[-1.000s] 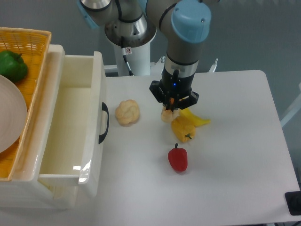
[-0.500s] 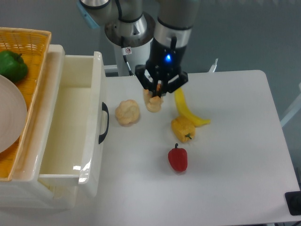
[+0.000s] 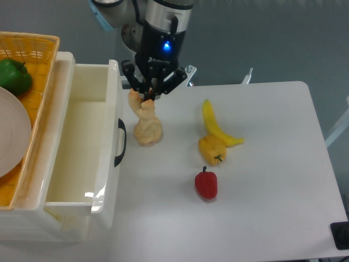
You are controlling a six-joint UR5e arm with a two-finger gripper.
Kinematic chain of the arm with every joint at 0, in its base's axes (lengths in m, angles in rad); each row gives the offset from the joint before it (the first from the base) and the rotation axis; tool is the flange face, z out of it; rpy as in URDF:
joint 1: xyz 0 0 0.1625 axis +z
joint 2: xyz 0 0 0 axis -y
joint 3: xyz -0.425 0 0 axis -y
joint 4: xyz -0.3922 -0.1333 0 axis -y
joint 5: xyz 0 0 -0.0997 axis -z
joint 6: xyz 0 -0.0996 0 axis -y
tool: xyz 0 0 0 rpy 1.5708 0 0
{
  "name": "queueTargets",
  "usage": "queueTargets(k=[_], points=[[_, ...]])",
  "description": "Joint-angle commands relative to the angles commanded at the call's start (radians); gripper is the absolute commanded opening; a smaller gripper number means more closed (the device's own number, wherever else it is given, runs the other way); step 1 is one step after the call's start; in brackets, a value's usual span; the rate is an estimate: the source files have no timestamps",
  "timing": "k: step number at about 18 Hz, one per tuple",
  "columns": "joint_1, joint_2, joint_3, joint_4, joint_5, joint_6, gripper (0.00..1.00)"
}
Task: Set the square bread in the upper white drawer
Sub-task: 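Carry the bread piece over the open white drawer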
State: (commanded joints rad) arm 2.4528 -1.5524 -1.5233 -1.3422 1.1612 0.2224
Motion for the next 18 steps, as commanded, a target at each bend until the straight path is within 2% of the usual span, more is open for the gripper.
queueTargets(k=[12,18], points=[[-0.002,0.014,0.000,0.002,-0.015,-0.024,0.00],[-0.057,0.008,-0.003,0.002,-0.014,-0.104,0.00]])
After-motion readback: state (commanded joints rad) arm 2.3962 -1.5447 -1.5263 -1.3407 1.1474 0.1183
